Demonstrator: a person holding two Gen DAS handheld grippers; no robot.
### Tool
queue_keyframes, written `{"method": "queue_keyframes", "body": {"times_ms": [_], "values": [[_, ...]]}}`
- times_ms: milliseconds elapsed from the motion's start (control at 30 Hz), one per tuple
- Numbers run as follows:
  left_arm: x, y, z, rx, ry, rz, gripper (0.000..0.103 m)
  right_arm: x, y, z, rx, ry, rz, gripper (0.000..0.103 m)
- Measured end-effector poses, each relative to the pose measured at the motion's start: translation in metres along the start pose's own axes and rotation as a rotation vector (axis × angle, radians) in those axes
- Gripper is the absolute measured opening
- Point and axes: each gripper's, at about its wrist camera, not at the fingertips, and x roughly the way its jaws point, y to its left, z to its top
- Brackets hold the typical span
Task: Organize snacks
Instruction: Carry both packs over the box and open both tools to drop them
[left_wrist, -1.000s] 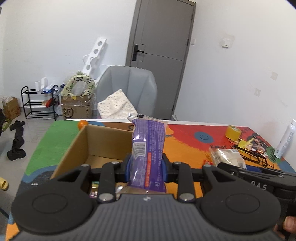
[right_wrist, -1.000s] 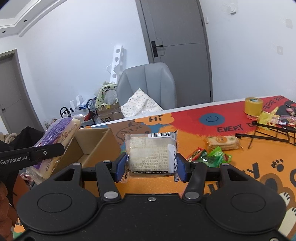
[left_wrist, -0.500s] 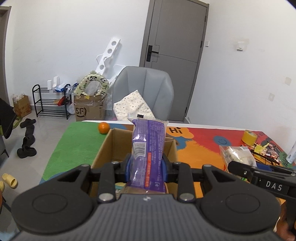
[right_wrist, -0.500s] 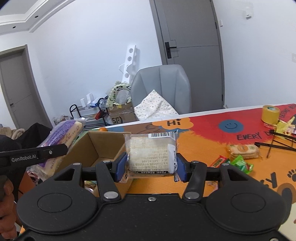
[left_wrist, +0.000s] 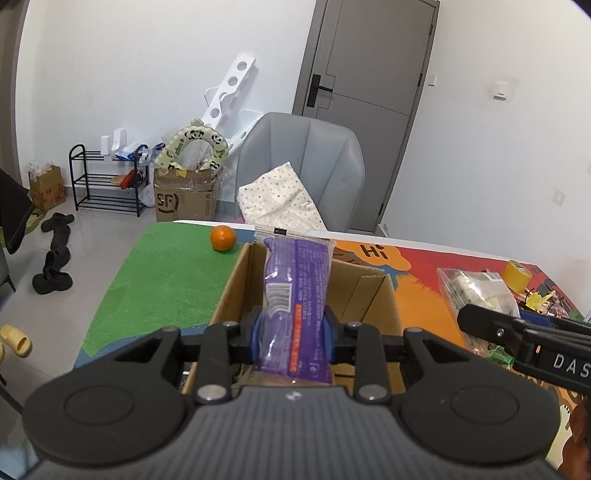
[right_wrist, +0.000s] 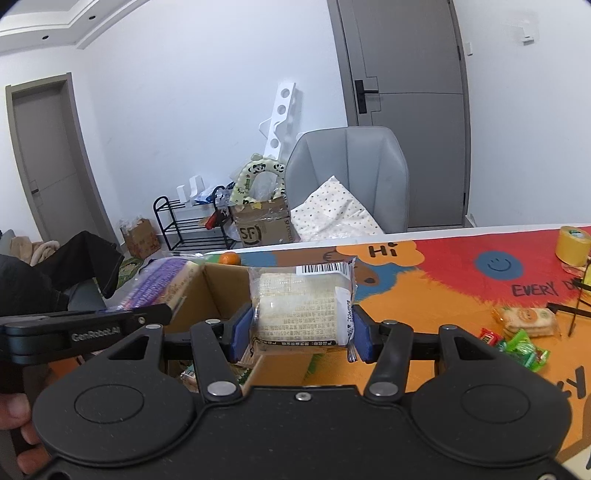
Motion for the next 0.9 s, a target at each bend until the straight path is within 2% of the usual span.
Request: {"method": "queue_keyframes", "body": {"times_ms": [233, 467, 567, 633, 667, 800, 900], "values": [[0.019, 0.011, 0.004, -0.018, 0.023, 0.008, 0.031, 0.015, 0.011, 0.008, -0.013, 0.021, 0.011, 0.052], [0.011, 0.023, 0.010, -0.045, 0.013, 0.010, 0.040, 0.033, 0.023, 0.015, -0.018, 0.042, 0.034, 0.052], [0.008, 0.028, 0.013, -0.050, 0.012, 0.017, 0.047, 0.039, 0.027, 0.017, -0.012, 0.051, 0.058, 0.054], [0.005, 0.030, 0.014, -0.056, 0.010, 0.023, 0.051, 0.042, 0.028, 0.020, -0.001, 0.059, 0.069, 0.067], [0.004, 0.032, 0.014, -0.059, 0.009, 0.024, 0.057, 0.042, 0.027, 0.020, 0.007, 0.053, 0.063, 0.072], [-0.002, 0.029, 0.015, -0.051, -0.008, 0.034, 0.078, 0.036, 0.021, 0.021, 0.015, 0.039, 0.054, 0.075], [-0.005, 0.024, 0.015, -0.045, -0.023, 0.034, 0.085, 0.027, 0.012, 0.019, 0.027, 0.032, 0.032, 0.081]]}}
